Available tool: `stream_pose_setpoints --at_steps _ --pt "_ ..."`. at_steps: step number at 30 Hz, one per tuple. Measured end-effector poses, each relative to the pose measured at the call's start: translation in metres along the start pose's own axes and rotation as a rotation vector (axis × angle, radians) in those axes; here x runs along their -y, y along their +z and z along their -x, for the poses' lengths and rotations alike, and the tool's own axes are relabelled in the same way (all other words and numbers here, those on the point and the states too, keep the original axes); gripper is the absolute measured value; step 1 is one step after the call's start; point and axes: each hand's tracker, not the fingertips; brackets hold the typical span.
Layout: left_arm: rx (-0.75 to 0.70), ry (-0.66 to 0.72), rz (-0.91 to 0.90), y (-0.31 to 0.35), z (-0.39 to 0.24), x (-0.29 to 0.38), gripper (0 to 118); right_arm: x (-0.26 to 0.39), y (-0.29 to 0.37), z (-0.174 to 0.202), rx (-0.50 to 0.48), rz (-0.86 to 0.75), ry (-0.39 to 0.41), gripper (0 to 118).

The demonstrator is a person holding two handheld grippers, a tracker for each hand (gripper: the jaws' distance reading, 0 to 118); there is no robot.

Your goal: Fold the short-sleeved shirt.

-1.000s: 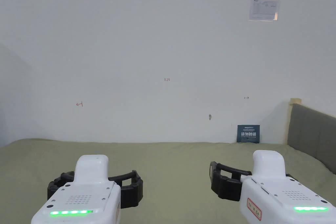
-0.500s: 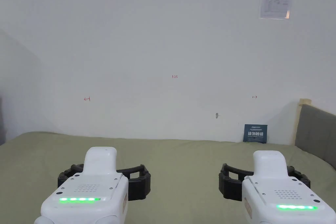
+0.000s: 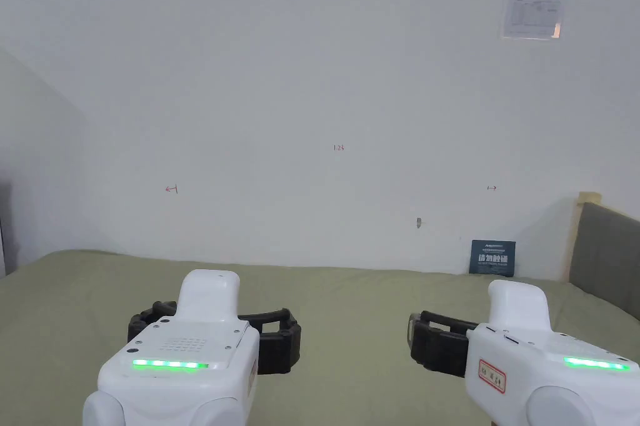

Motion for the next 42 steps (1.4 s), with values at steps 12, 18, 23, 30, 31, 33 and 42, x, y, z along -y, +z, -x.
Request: stream_pose_setpoints --at_steps 12,18,23,30,31,33,42 --pt "0.02 0.05 0.002 -0.002 0.009 -0.004 118 -0.005 0.008 -0.017 0.01 0.038 -0.056 114" --pt "0.025 0.061 0.03 -0.006 0.006 -0.003 118 -0.008 0.008 -0.014 0.035 0.029 -0.026 114" --pt "0.033 0.078 0.046 -0.008 0.007 0.0 118 -0.009 0.011 -0.018 0.002 0.012 -0.061 114" --pt "0.039 0.083 0.045 -0.008 0.007 -0.001 118 -0.006 0.007 -0.009 0.08 0.005 0.006 114" --pt "0.041 0.081 0.045 -0.008 0.006 -0.001 118 -0.005 0.006 -0.008 0.089 0.011 0.012 114" --pt "0.045 0.081 0.049 -0.01 0.005 0.0 118 -0.004 0.006 -0.005 0.128 -0.005 0.007 114" --pt "0.052 0.098 0.073 -0.016 0.005 0.003 118 -0.006 0.004 -0.026 -0.112 0.019 -0.192 114"
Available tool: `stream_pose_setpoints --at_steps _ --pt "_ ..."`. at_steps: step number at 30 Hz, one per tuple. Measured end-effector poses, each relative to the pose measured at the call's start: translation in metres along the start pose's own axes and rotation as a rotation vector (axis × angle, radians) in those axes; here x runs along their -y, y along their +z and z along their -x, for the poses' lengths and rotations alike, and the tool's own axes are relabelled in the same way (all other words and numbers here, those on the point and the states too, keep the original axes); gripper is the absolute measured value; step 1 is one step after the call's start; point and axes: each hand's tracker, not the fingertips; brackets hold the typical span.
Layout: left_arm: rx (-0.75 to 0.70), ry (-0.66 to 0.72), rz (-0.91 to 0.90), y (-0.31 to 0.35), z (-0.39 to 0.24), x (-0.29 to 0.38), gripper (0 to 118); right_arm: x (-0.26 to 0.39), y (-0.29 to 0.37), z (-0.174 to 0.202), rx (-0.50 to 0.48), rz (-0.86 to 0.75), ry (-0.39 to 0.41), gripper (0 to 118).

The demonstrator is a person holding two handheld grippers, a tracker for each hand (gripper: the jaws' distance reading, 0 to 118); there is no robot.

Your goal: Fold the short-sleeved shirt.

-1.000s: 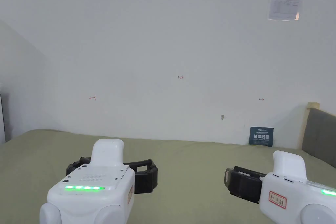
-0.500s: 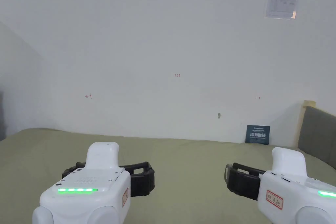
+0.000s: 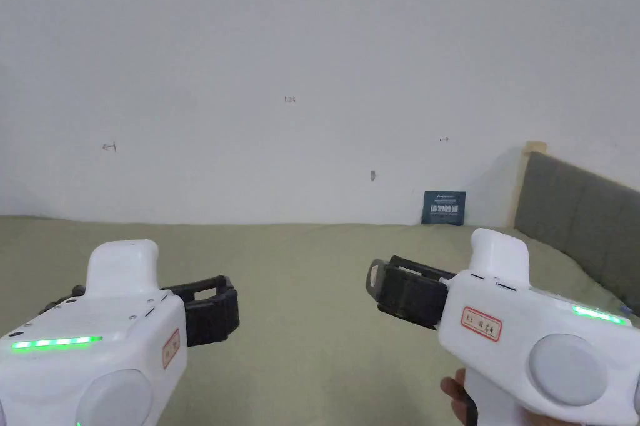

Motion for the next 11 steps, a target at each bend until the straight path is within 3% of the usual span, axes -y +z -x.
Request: stream_pose_setpoints --at_steps 11 --pt "-0.02 -0.03 0.061 -0.028 -0.001 0.015 118 0.014 -0.042 0.01 0.122 0.009 0.194 114"
